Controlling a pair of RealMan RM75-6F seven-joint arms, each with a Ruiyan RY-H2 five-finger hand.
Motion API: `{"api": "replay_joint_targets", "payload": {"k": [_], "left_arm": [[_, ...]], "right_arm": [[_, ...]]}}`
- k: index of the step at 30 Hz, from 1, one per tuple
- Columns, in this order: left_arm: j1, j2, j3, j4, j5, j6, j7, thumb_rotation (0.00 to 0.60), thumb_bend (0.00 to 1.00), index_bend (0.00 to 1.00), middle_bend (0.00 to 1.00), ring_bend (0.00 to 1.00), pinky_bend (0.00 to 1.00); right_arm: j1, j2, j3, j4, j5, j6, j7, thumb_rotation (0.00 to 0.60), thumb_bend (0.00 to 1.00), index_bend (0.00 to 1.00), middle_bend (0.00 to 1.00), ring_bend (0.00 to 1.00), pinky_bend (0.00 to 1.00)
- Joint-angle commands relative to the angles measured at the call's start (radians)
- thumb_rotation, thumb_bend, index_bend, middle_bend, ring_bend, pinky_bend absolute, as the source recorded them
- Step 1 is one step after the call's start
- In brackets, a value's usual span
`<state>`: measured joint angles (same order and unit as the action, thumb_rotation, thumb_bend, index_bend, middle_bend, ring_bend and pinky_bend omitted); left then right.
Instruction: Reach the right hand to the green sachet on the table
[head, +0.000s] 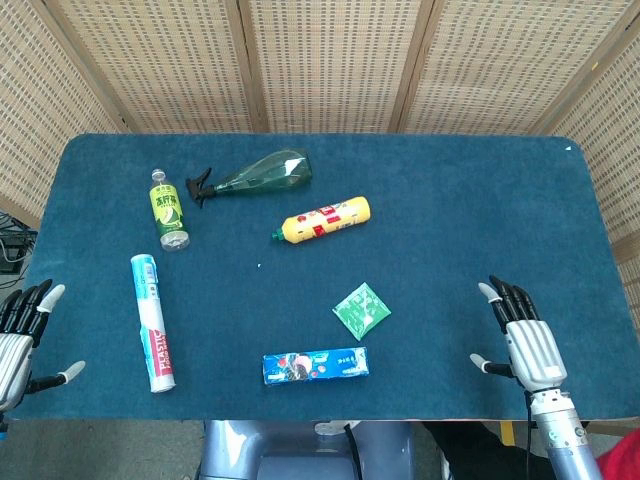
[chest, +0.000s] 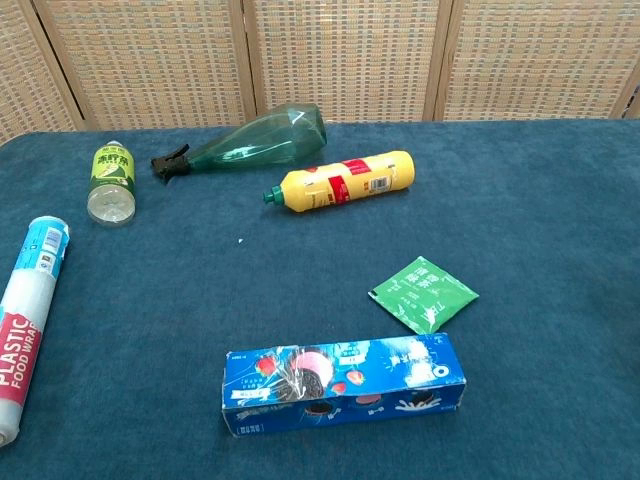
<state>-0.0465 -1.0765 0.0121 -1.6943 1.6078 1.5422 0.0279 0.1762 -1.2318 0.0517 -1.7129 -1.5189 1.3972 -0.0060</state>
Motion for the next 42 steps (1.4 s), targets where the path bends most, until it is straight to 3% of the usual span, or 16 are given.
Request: {"api": "replay_joint_targets", "payload": {"k": [1, 35, 37, 40, 42], "left_arm": [[0.0, 0.0, 0.001, -0.001, 0.001, 0.0, 0.001, 0.559, 0.1, 0.0, 0.0, 0.0, 0.0], [0.003, 0.008, 0.001, -0.007, 0.005, 0.007, -0.003, 0.561, 0.1, 0.0, 0.0, 0.0, 0.0], [0.003, 0.006, -0.001, -0.006, 0.003, 0.008, -0.004, 0.56, 0.1, 0.0, 0.0, 0.0, 0.0], [0.002, 0.004, -0.001, -0.005, 0.003, 0.006, -0.002, 0.558, 0.1, 0.0, 0.0, 0.0, 0.0], [0.002, 0.004, -0.002, -0.006, 0.003, 0.007, 0.0, 0.558, 0.1, 0.0, 0.0, 0.0, 0.0]], "right_arm": [[0.0, -0.001, 0.0, 0.001, 0.001, -0.002, 0.0, 0.6, 0.27, 0.0, 0.0, 0.0, 0.05], [0.01, -0.003, 0.004, -0.009, -0.009, -0.007, 0.005, 0.6, 0.27, 0.0, 0.0, 0.01, 0.08], [0.017, -0.016, 0.022, -0.01, -0.007, 0.002, -0.015, 0.6, 0.27, 0.0, 0.07, 0.1, 0.21], [0.055, -0.036, 0.058, -0.006, -0.01, -0.012, -0.061, 0.6, 0.27, 0.0, 0.31, 0.41, 0.46], [0.097, -0.044, 0.092, -0.016, 0.013, -0.053, -0.113, 0.6, 0.28, 0.0, 0.46, 0.58, 0.55]]}}
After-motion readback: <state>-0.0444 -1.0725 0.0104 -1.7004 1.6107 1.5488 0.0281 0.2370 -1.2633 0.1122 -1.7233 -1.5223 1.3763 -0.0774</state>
